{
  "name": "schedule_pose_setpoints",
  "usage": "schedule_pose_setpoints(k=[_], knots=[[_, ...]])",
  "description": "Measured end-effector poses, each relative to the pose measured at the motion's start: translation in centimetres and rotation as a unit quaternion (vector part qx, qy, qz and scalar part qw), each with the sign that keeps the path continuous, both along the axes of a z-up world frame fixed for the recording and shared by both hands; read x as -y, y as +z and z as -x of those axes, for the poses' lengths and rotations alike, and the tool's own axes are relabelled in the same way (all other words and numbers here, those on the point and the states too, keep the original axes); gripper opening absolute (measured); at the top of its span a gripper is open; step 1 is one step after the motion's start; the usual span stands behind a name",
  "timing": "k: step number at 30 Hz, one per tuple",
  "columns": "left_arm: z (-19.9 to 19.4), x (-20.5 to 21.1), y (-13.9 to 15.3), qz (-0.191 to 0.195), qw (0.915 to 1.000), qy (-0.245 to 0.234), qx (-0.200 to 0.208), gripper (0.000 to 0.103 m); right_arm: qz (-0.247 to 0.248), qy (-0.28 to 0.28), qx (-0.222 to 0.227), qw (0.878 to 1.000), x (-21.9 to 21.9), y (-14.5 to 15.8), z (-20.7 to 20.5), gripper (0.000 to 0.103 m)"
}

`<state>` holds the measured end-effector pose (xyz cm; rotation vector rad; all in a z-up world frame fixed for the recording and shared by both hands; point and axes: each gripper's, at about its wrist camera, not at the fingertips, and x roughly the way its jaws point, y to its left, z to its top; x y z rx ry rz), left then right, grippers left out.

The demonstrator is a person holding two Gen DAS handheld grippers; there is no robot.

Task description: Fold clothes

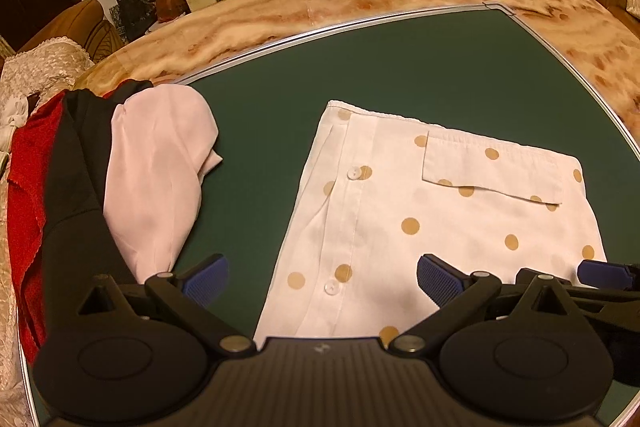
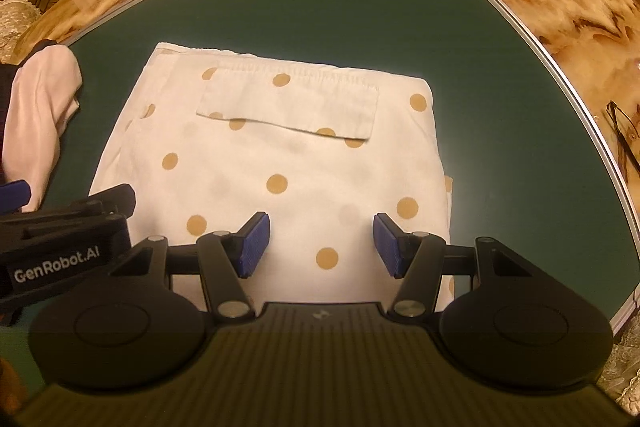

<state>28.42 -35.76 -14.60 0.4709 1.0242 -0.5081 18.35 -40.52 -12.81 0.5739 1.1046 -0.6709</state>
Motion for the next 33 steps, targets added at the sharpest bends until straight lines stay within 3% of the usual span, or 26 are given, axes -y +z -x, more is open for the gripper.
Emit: schedule_pose_setpoints(k=[33], knots=[[3.8, -3.7, 1.8, 0.012, 0.9997, 0.020, 0.011, 0.103, 0.010, 0.012, 0.012, 1.000, -3.9, 1.5, 3.0, 0.065]])
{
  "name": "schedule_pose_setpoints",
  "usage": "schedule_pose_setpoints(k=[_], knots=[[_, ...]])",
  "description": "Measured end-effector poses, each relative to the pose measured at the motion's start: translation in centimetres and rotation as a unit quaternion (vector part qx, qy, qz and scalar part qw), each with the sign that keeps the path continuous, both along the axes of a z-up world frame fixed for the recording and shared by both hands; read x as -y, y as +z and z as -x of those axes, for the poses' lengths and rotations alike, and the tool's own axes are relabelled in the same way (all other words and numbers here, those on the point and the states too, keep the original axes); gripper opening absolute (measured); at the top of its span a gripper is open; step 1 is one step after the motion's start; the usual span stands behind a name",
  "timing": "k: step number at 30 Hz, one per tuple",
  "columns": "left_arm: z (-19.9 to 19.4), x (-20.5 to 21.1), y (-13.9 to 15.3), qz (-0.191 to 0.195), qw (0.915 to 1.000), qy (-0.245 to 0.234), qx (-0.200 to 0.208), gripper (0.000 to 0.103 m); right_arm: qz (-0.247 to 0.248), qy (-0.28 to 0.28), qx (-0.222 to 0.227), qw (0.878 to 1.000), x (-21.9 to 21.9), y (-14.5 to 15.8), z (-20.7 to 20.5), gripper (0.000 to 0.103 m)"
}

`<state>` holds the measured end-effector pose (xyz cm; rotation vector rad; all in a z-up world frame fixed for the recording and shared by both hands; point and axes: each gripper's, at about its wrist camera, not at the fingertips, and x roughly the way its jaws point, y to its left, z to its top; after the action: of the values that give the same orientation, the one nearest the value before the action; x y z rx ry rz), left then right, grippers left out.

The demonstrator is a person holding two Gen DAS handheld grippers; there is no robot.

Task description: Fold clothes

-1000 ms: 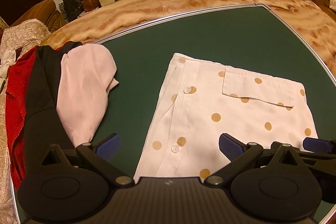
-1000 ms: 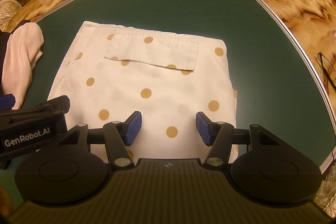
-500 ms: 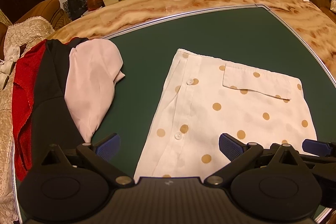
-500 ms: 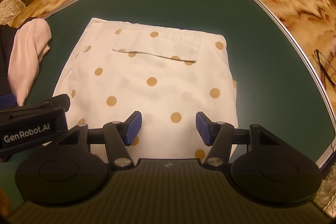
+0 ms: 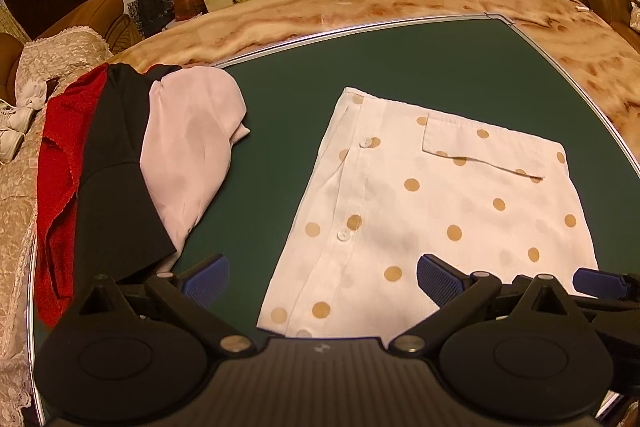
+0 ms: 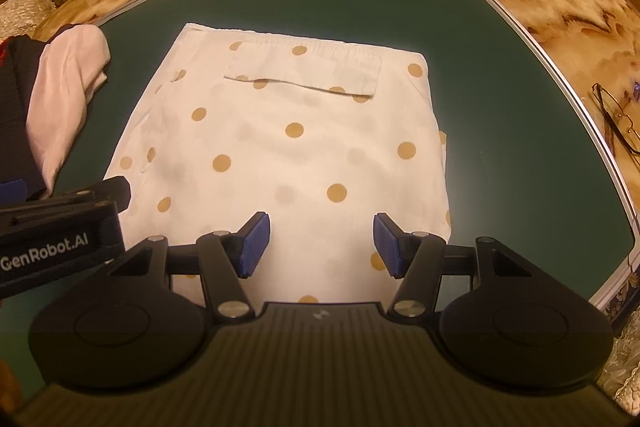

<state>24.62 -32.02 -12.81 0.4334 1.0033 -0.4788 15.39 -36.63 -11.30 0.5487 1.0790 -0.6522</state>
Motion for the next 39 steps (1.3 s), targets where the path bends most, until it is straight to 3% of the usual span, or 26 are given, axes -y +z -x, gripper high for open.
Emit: schedule_pose_setpoints(k=[22, 39], knots=[[3.3, -2.7, 1.1, 0.036, 0.9993, 0.012, 0.003, 0.103, 0.006, 0.004, 0.013, 1.000, -2.7, 1.2, 2.7, 0.065], [6.0, -4.1, 1.8, 0.027, 0.9996, -0.004, 0.009, 0.103, 0.007, 0.012, 0.010, 1.000, -5.0, 0.7, 4.5, 0.065]])
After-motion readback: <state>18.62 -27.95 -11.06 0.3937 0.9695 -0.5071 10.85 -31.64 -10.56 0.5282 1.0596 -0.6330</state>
